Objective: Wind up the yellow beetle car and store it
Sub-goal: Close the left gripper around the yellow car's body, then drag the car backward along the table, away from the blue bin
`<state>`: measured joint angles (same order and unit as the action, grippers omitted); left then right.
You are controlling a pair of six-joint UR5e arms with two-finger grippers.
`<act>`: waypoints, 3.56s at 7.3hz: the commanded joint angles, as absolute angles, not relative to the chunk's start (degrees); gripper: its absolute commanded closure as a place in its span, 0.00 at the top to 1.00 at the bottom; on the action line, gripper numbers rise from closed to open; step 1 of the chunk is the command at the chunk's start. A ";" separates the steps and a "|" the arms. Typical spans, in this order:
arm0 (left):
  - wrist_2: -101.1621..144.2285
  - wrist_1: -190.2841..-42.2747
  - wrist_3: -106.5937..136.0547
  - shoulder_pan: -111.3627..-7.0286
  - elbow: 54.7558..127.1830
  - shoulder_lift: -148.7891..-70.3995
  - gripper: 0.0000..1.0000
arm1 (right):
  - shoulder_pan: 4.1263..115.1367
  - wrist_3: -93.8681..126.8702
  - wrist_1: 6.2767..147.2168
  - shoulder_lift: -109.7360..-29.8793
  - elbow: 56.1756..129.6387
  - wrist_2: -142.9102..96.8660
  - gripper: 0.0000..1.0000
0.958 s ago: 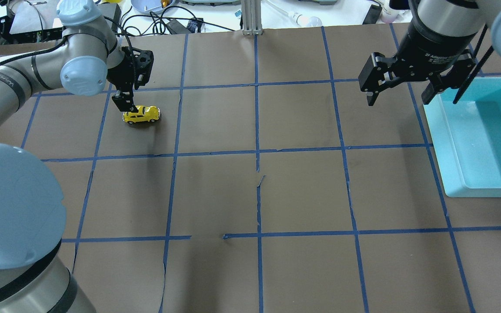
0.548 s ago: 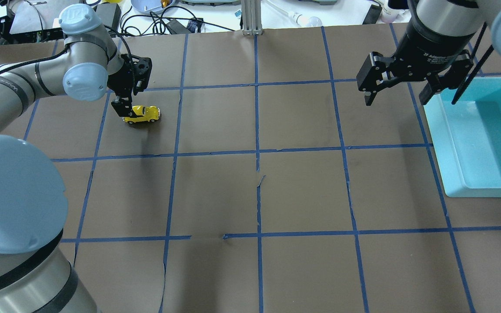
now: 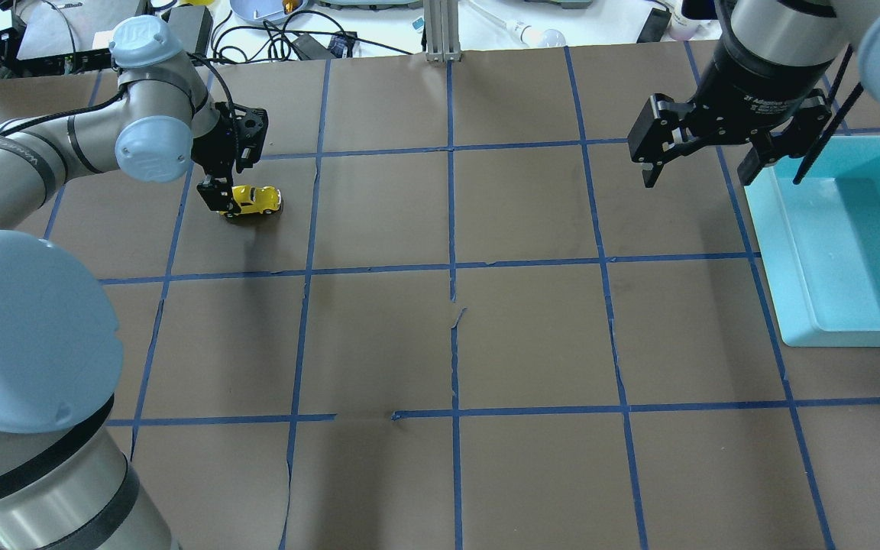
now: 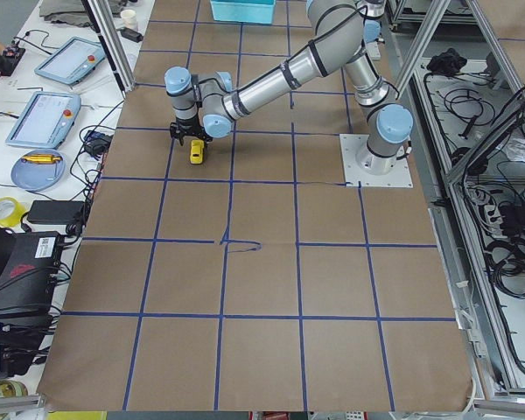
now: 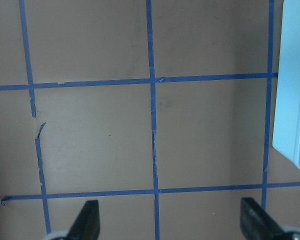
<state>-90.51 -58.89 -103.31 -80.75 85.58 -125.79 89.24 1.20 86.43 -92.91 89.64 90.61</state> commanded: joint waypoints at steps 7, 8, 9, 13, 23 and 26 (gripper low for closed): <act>-90.35 -58.54 -103.54 -80.60 85.61 -126.74 0.15 | 88.95 1.23 86.57 -92.90 89.65 90.18 1.00; -90.35 -58.54 -103.54 -80.60 85.69 -126.83 0.14 | 88.95 1.14 86.57 -92.90 89.65 90.09 1.00; -90.35 -58.54 -103.62 -80.60 85.61 -126.83 0.14 | 88.95 1.23 86.57 -92.81 89.65 90.44 1.00; -90.44 -58.54 -103.71 -78.93 85.69 -127.00 0.12 | 88.95 1.14 86.57 -92.90 89.74 90.35 1.00; -90.26 -58.54 -108.62 -73.74 85.61 -127.27 0.12 | 88.95 0.97 86.48 -92.81 89.74 90.61 1.00; -90.35 -58.54 -109.86 -72.86 85.61 -127.27 0.12 | 88.95 0.97 86.48 -92.81 89.83 90.35 1.00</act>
<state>-90.30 -58.54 -109.36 -73.23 85.61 -127.25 88.94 1.00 86.48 -92.81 89.85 90.45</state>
